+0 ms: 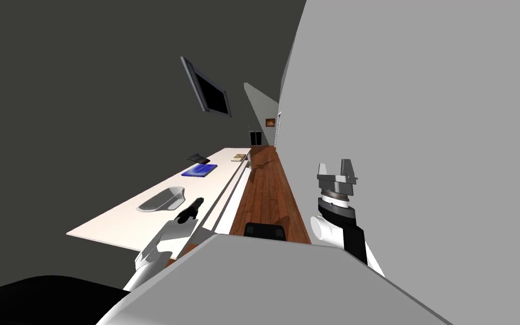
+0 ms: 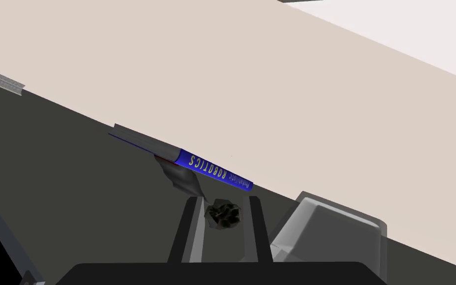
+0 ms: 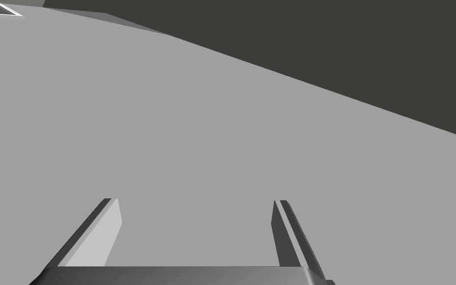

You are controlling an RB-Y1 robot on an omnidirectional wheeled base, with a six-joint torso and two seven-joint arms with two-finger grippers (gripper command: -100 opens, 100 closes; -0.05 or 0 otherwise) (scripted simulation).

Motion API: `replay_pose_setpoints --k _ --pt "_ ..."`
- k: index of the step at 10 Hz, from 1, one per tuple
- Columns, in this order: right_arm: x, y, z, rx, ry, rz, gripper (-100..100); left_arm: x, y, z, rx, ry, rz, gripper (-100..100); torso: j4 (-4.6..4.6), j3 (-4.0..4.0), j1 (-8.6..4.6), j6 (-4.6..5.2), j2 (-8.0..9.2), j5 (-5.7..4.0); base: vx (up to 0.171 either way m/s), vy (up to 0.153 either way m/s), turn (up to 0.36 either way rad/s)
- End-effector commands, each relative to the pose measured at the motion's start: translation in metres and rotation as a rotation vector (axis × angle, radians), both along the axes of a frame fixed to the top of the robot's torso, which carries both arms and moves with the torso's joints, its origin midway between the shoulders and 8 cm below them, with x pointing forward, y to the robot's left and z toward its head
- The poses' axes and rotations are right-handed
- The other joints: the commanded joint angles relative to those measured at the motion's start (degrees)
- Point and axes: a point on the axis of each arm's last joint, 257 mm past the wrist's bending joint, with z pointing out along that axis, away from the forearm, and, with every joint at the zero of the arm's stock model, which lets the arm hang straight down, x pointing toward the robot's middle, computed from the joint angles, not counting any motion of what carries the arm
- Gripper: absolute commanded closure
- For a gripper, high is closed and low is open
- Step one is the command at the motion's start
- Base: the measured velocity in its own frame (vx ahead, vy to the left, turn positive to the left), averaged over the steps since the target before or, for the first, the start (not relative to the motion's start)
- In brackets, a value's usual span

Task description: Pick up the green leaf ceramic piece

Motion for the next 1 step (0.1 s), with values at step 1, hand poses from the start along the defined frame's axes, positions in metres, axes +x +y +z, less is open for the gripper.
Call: replay_pose_setpoints --k 1 --pt "0.0 0.0 0.0 0.0 0.0 0.0 0 0.0 0.0 0.0 0.0 0.0 0.0 0 0.0 0.0 0.0 0.0 0.0 0.0 0.0 0.0 0.0"
